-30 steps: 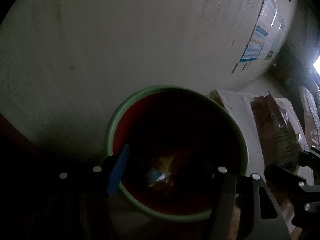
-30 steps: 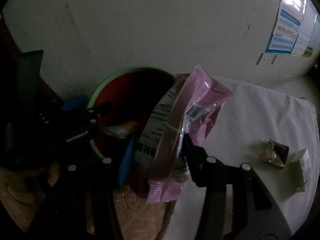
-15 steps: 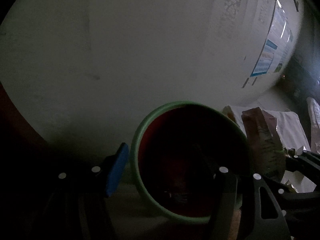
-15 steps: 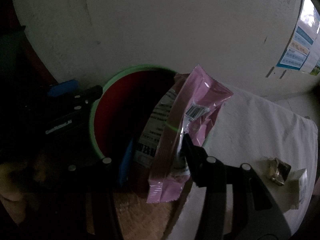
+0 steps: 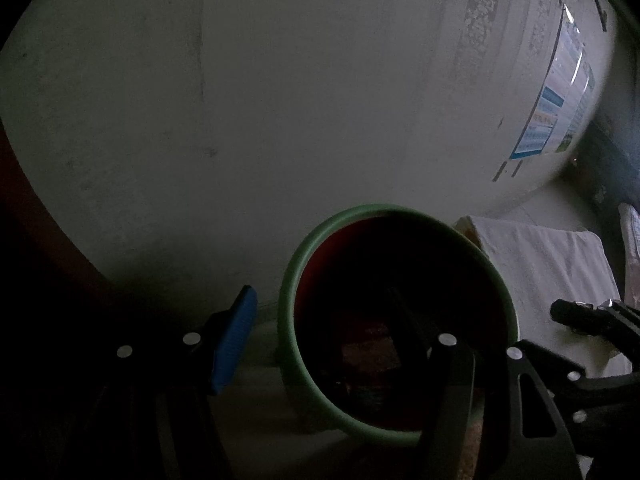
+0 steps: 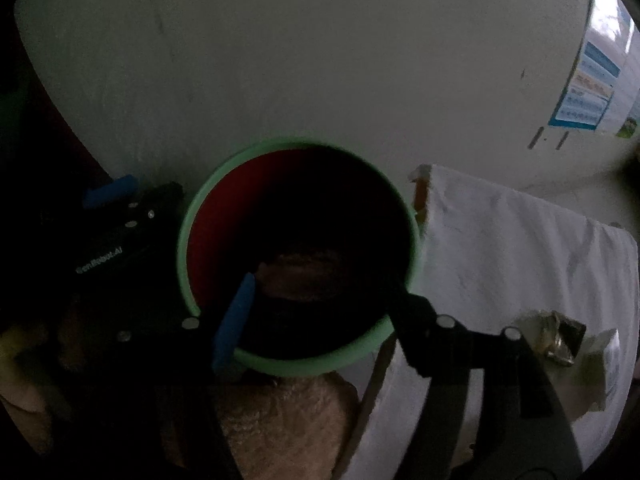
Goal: Collect trash
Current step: 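Move both tools back toward the remaining trash on the table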
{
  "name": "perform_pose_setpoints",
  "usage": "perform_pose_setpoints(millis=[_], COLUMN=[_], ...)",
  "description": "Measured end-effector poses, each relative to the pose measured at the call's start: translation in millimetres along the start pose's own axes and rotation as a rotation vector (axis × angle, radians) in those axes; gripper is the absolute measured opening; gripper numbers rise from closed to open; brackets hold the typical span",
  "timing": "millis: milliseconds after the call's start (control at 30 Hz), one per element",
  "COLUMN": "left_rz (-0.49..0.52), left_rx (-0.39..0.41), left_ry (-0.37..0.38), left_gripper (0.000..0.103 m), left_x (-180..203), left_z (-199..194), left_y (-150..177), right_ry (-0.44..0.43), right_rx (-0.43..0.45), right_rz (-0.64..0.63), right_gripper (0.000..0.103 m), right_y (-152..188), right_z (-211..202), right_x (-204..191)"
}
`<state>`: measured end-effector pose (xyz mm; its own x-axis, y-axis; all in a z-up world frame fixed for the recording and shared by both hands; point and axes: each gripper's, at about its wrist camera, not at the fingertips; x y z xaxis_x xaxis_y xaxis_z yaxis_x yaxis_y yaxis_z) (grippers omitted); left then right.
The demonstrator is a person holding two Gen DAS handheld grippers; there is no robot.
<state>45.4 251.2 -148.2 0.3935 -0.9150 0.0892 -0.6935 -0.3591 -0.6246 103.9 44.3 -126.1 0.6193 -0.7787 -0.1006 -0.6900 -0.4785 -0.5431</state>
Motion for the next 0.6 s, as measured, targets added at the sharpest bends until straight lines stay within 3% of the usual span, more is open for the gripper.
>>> perform_pose_setpoints(millis=[167, 400, 600], left_rz=[0.017, 0.096, 0.162], left_rx=[0.000, 0.009, -0.007], left_ry=[0.016, 0.081, 0.140], left_gripper=[0.062, 0.062, 0.062], left_x=[8.3, 50.2, 88.4], left_z=[-2.8, -15.6, -25.1], left_y=[0.3, 4.0, 12.7], right_ry=[0.002, 0.050, 0.183], right_rx=[0.042, 0.059, -0.086], right_rz=[0.053, 0.151, 0.166], right_gripper=[0.065, 0.076, 0.077], right_y=[14.2, 57.7, 116.8], right_z=[-25.8, -64.3, -66.8], right_x=[10.7, 58.6, 129.7])
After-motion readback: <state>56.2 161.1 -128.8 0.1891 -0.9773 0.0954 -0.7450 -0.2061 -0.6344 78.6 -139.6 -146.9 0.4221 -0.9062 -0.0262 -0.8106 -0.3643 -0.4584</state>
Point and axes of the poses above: each gripper's, at about its wrist camera, not at the fingertips, and z roughly the way its jaws point, x to its right, y to its underside, and after that the axes turned 2 degrees about -z, right-handed
